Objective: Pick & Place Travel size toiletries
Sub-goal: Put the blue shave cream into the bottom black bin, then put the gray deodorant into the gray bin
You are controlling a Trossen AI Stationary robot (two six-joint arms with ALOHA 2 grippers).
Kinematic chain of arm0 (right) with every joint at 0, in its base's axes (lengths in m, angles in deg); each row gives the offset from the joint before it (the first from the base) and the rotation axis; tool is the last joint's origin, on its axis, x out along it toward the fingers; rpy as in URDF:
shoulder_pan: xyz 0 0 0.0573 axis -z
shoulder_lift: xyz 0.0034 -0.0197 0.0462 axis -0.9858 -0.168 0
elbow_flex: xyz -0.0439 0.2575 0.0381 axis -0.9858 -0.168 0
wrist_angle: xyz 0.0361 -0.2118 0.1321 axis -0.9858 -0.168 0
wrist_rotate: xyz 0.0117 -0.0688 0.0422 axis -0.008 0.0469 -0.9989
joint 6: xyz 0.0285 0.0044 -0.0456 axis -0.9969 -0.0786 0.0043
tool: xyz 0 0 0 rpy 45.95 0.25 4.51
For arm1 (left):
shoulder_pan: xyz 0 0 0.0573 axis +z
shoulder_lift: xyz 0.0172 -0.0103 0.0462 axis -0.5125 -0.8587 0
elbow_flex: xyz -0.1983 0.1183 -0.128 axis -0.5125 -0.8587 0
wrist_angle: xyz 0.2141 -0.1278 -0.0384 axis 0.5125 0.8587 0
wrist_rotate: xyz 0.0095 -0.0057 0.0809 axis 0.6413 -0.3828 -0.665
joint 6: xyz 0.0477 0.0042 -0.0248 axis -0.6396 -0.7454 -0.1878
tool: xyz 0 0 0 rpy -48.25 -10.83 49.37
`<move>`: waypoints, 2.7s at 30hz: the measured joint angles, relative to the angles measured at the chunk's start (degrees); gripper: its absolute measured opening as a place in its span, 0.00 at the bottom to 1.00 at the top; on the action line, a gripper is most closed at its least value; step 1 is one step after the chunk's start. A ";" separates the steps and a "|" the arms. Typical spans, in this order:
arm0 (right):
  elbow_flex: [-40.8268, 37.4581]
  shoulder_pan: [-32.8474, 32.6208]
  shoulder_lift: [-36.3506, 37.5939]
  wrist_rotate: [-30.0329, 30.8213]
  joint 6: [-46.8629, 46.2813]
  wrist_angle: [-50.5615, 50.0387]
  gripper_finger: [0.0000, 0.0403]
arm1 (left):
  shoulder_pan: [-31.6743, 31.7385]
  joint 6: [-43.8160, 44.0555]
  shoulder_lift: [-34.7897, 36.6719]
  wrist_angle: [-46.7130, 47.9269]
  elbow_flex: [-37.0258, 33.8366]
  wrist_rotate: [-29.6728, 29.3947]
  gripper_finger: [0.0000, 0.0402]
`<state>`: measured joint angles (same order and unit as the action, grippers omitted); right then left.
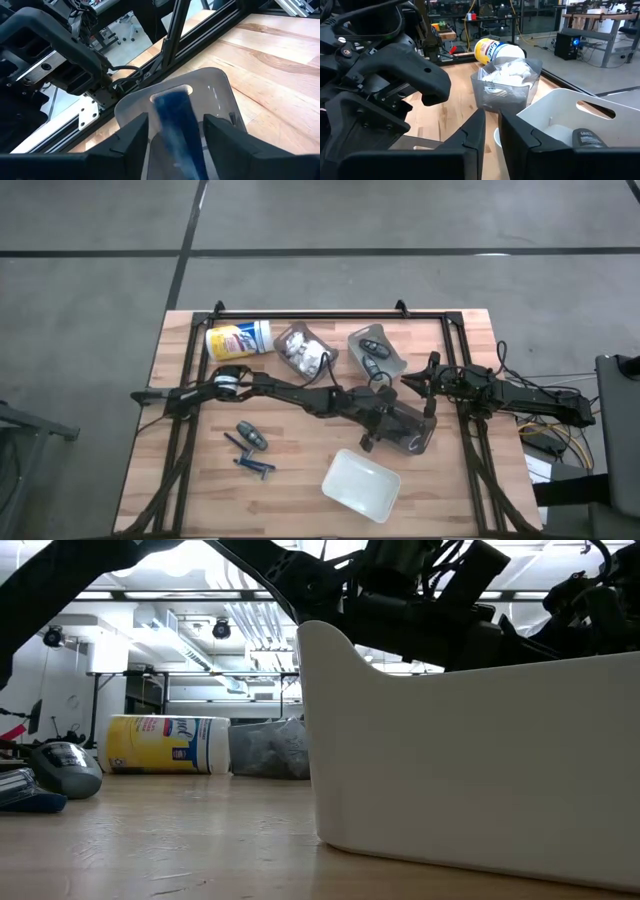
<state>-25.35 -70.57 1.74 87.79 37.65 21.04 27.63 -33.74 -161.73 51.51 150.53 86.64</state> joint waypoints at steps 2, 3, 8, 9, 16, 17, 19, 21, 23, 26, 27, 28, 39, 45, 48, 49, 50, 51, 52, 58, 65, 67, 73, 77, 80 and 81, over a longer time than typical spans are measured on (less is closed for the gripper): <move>0.00 0.01 0.00 0.00 -0.24 0.00 0.15 | 0.00 0.00 0.00 0.03 0.00 -0.38 0.52; 0.00 0.00 0.00 0.00 -0.24 0.00 0.16 | -0.02 0.07 0.24 0.38 -0.02 -0.49 0.53; 0.00 0.02 0.00 0.02 -0.04 0.02 0.20 | 0.04 1.53 2.15 0.79 -0.05 -0.64 0.56; 0.00 0.01 0.06 0.00 -0.21 0.03 0.21 | 0.07 1.64 2.53 0.81 -0.03 -0.64 0.56; 0.00 0.02 0.00 0.00 -0.12 -0.01 0.26 | 0.11 3.98 3.18 1.19 -0.02 1.06 0.55; 0.00 0.02 0.00 0.00 -0.24 0.00 0.26 | 0.11 3.98 3.42 1.16 -0.02 1.87 0.55; 0.00 0.02 0.00 0.00 -0.20 0.00 0.27 | 0.10 4.21 4.34 1.34 -0.02 3.02 0.55; 0.00 0.02 0.00 0.00 0.02 0.01 0.29 | 0.09 5.14 5.32 2.96 -0.02 3.17 0.55; 0.00 0.00 0.01 -0.01 -0.12 -0.02 0.30 | 0.09 4.57 6.55 6.15 -0.02 3.19 0.55; 0.00 0.00 0.07 -0.02 -0.19 -0.04 0.32 | 0.13 2.85 8.94 11.56 -0.11 3.14 0.55; 0.00 0.02 0.04 0.00 -0.04 0.02 0.33 | 0.16 2.55 9.72 12.61 -0.13 3.14 0.55; 0.00 0.02 0.06 0.02 0.02 0.11 0.33 | 0.16 2.34 10.64 13.24 -0.39 3.13 0.55; 0.00 0.00 0.00 0.00 -0.24 0.07 0.40 | 0.24 3.02 21.31 11.48 -15.76 0.72 0.55; 0.00 0.00 -0.07 0.04 -0.26 0.07 0.44 | 0.26 6.99 32.53 3.11 -30.61 -2.18 0.55; 0.00 0.00 -0.05 0.02 -0.20 0.04 0.45 | 0.24 8.93 38.54 0.97 -37.44 -2.14 0.55; 0.00 0.00 -0.03 0.02 -0.22 0.07 0.46 | 0.24 9.80 40.34 0.73 -39.53 -2.13 0.55; 0.00 0.00 0.02 0.02 -0.24 0.07 0.46 | 0.24 10.57 42.04 0.74 -41.43 -2.14 0.55; 0.00 0.00 0.02 0.01 -0.26 0.05 0.47 | 0.24 11.42 43.59 0.91 -43.32 -2.12 0.55; 0.00 0.02 0.00 0.04 -0.23 0.07 0.47 | 0.24 12.38 45.27 0.99 -45.07 -2.12 0.55; 0.00 0.00 0.02 0.01 -0.26 0.04 0.50 | 0.09 18.49 54.18 1.74 -54.08 -1.85 0.55; 0.00 0.00 -0.01 0.02 -0.24 0.03 0.50 | -0.53 20.71 61.87 3.88 -59.95 -1.78 0.54; 0.00 0.00 0.02 0.02 -0.16 0.04 0.49 | -1.54 19.00 63.02 6.29 -60.58 -1.61 0.54; 0.00 0.02 -0.02 0.04 -0.23 0.04 0.45 | -6.04 16.50 64.43 18.51 -59.95 -2.14 0.54; 0.00 0.02 0.00 0.04 -0.02 0.02 0.42 | -9.01 16.55 64.42 29.34 -58.05 -4.33 0.54; 0.00 0.00 0.00 0.04 -0.23 0.02 0.39 | -10.94 16.55 64.41 37.69 -56.35 -6.57 0.54; 0.00 0.00 0.00 0.04 -0.19 0.02 0.39 | -11.42 16.57 64.41 40.32 -55.69 -7.28 0.54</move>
<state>-25.35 -70.57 1.74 87.84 37.47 21.06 16.21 -17.17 -97.32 91.83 94.84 79.36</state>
